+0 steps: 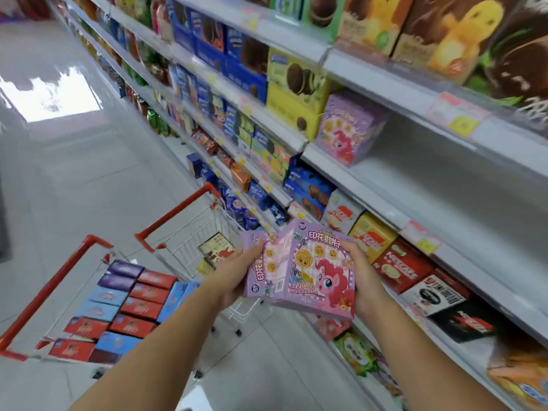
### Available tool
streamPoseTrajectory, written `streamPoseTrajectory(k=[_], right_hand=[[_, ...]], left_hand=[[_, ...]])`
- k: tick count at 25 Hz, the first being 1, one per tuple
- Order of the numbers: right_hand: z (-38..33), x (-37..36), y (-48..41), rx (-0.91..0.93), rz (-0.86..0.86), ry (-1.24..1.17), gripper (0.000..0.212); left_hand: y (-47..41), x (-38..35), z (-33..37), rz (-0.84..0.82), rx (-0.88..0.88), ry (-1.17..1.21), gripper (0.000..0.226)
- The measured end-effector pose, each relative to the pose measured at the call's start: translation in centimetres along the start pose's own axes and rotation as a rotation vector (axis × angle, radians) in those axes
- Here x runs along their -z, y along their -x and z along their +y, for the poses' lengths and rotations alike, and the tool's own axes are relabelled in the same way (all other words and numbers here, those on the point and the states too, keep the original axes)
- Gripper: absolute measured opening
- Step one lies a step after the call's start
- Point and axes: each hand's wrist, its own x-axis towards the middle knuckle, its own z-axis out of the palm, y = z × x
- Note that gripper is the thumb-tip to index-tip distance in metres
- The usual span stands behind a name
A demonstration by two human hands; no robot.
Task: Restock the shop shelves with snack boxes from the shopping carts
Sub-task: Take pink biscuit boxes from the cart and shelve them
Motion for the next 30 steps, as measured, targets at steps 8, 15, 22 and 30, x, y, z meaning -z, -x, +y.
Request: streamPoseTrajectory(k=[8,15,22,30], right_hand=[[-3.5,4.0,2.2,0.036,0.05,-0.117,0.057],[-6.8,3.5,1.8,0.148,0.139,-0.151,0.037],[-12.2,5.7,-2.3,0.459,0.378,-0.421,0.023],[-19.7,10.0,-7.9,0.775,0.628,-0.414,0.035]], left_hand=[[-0.3,-8.4,2.9,-0.174,-0.037,-0.022,0.075],[-2.6,-9.3,6.2,-0.129,-0.133,-0.101,0.079],[-7.6,-7.7,10.0,-0.124,-0.263,-0.124,0.107],[-11.1,-8.8,12.3,-0.16,-0.218,-0.002,0.068]])
